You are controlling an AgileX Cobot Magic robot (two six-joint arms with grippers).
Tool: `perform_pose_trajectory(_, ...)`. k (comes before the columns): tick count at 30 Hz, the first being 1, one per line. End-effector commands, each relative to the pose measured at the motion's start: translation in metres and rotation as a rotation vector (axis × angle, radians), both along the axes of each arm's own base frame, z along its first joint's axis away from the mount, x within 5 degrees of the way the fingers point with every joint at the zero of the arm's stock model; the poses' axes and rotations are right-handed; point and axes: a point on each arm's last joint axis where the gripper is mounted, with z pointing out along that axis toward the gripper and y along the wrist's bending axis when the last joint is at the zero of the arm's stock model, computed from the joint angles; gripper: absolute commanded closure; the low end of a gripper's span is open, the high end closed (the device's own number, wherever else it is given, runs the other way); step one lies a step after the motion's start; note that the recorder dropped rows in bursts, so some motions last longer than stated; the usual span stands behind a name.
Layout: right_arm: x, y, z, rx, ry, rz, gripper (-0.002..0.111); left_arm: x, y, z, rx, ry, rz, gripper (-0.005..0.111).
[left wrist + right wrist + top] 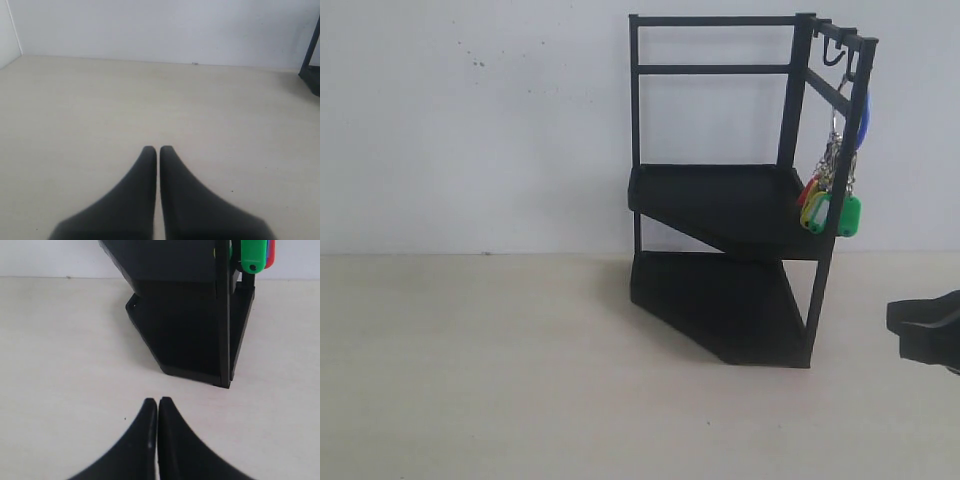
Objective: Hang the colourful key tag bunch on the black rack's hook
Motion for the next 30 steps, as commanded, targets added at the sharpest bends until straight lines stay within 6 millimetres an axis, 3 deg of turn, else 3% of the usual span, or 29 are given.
perform_pose_trajectory(1,-0.001,0.000,0.003,0.000,-0.016,0.007,0.108,0.000,0.000,0.001,-0.007,-0.006,0.003,0.102)
perform_pose_trajectory(13,-0.002,0.000,0.004,-0.002,-0.022,0.004,0.108,0.000,0.000,0.001,-0.007,-0.006,0.003,0.102)
perform_pose_trajectory(20,-0.020,-0.003,0.029,-0.026,-0.157,-0.028,0.108,0.000,0.000,0.001,-0.007,-0.006,0.003,0.102)
perform_pose_trajectory(24,-0.051,-0.008,0.049,-0.036,-0.301,-0.083,0.108,0.000,0.000,0.001,-0.007,-0.006,0.003,0.102)
perform_pose_trajectory(26,-0.084,-0.011,0.057,-0.026,-0.421,-0.131,0.108,0.000,0.000,0.001,-0.007,-0.006,0.003,0.102)
perform_pose_trajectory(30,-0.125,-0.013,0.061,0.013,-0.583,-0.155,0.108,0.000,0.000,0.001,-0.007,-0.006,0.003,0.102)
